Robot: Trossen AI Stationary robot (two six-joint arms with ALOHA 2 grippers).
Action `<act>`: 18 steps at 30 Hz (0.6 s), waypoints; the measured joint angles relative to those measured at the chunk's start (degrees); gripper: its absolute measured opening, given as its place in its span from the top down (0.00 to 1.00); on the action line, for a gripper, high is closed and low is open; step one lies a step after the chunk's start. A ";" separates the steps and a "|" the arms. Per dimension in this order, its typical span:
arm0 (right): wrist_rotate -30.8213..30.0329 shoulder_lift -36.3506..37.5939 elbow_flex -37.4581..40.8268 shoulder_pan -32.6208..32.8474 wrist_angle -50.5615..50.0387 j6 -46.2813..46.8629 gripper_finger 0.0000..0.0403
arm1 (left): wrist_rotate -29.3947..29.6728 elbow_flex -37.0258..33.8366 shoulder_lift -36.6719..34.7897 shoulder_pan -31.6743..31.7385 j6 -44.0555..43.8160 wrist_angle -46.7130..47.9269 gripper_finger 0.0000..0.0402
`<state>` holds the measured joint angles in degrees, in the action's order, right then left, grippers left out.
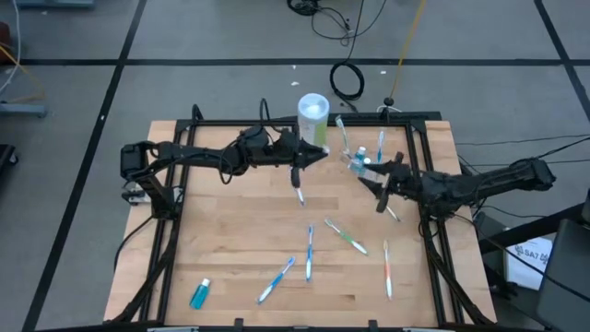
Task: Pick & Place toothbrushing station
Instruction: Put the left orange toothbrush into the transparent organizer
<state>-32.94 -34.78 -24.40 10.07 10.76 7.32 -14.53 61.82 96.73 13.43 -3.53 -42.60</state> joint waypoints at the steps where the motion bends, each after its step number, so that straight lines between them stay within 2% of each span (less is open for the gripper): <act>1: 0.39 -0.54 2.48 0.01 5.10 -1.80 0.50 | -0.90 0.00 0.02 -0.23 0.00 -0.56 0.90; 6: 1.23 -6.13 14.91 -1.56 36.59 -9.65 0.50 | -4.69 0.00 0.00 -1.60 0.22 -3.23 0.90; 9: 4.32 -10.47 18.94 -4.20 50.78 -9.52 0.50 | -5.04 0.00 0.02 -2.40 0.33 -3.93 0.90; 11: 11.03 -13.00 19.08 -5.95 55.29 -8.99 0.50 | -5.03 0.00 0.02 -2.81 0.80 -4.15 0.90; 13: 17.65 -15.71 17.12 -7.40 55.76 -9.54 0.50 | -5.06 0.00 0.02 -3.14 0.83 -4.08 0.90; 15: 19.66 -18.57 14.07 -8.54 55.14 -10.11 0.50 | -5.03 0.00 0.02 -3.35 0.83 -4.05 0.90; 18: 19.61 -22.54 8.60 -10.44 50.43 -12.19 0.50 | -5.05 0.00 0.02 -3.48 0.61 -4.04 0.90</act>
<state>-13.34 -57.33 -15.80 -0.37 61.19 -4.87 -19.57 61.82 96.75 9.95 -2.92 -46.64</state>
